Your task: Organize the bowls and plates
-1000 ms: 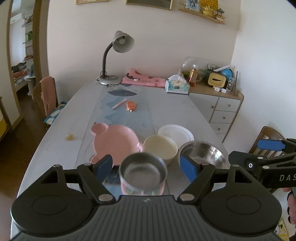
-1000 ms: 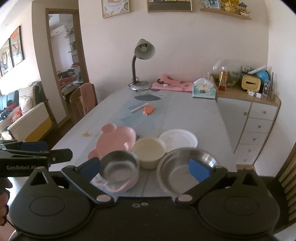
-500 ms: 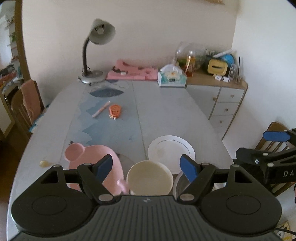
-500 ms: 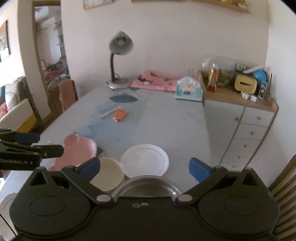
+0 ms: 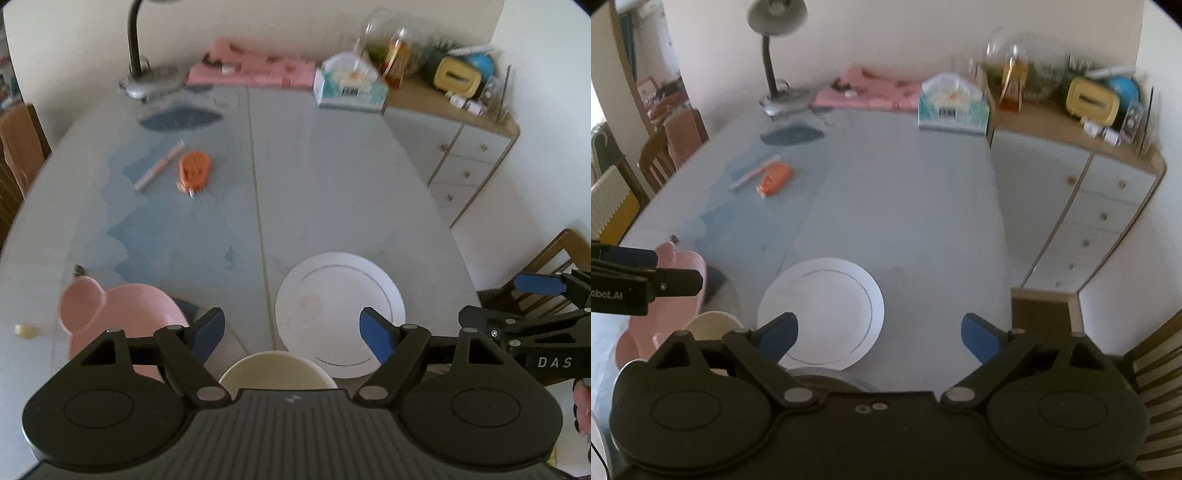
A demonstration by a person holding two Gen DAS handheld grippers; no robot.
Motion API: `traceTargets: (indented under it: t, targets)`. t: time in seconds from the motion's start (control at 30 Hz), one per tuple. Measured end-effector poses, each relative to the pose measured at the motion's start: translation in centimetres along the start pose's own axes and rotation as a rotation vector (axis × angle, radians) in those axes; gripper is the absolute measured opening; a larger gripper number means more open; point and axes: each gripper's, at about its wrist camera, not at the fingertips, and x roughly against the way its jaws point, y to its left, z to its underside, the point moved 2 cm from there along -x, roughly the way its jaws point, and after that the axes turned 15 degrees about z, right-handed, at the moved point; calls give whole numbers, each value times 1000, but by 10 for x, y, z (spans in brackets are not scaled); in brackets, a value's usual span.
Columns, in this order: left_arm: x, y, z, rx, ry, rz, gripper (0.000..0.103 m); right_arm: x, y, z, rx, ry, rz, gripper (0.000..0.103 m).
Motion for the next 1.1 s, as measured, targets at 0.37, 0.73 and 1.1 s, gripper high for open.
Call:
traceTargets:
  t: [0.37, 0.73, 1.1]
  targets:
    - [-78, 32, -17, 109, 121, -22, 77, -74, 5, -10, -11, 156, -30, 81]
    - [-119, 55, -14, 214, 197, 28, 43, -111, 5, -5, -54, 262, -89, 63]
    - [-128, 63, -13, 260, 219, 63, 23, -120, 2, 1, -84, 314, -132, 34]
